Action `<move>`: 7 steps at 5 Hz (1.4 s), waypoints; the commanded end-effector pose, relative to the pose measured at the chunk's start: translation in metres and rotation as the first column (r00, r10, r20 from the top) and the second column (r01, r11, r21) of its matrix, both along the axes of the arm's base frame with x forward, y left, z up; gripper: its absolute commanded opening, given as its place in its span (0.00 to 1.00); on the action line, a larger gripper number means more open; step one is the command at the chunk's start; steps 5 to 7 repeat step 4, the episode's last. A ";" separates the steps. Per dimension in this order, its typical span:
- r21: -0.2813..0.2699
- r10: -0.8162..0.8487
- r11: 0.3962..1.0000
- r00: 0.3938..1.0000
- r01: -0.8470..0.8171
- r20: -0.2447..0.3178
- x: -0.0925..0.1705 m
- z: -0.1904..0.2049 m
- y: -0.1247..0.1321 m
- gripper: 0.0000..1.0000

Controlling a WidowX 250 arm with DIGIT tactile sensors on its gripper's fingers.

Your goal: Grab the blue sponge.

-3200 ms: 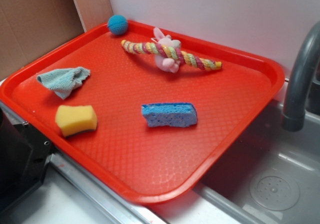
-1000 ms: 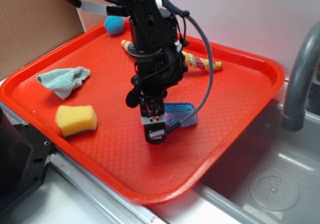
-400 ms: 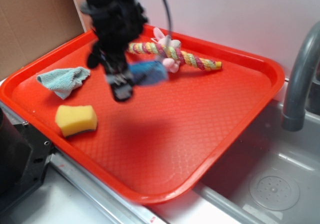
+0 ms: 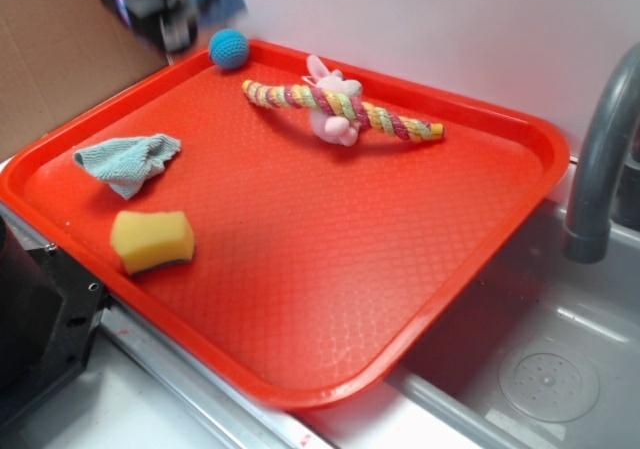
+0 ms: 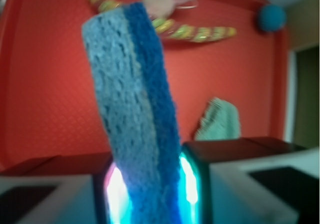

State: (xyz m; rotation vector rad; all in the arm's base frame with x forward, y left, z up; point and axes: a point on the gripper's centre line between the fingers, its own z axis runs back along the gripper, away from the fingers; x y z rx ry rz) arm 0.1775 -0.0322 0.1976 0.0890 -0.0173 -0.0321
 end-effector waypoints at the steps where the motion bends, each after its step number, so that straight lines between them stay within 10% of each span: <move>1: -0.078 0.277 0.959 0.960 -0.274 0.033 -0.009 0.018 0.004 0.00; 3: -0.052 0.222 0.974 0.972 -0.218 0.079 -0.003 0.001 -0.004 0.00; 4: -0.032 0.177 0.984 0.983 -0.176 0.050 0.000 -0.001 -0.006 0.40; 7: -0.032 0.177 0.984 0.983 -0.176 0.050 0.000 -0.001 -0.006 0.40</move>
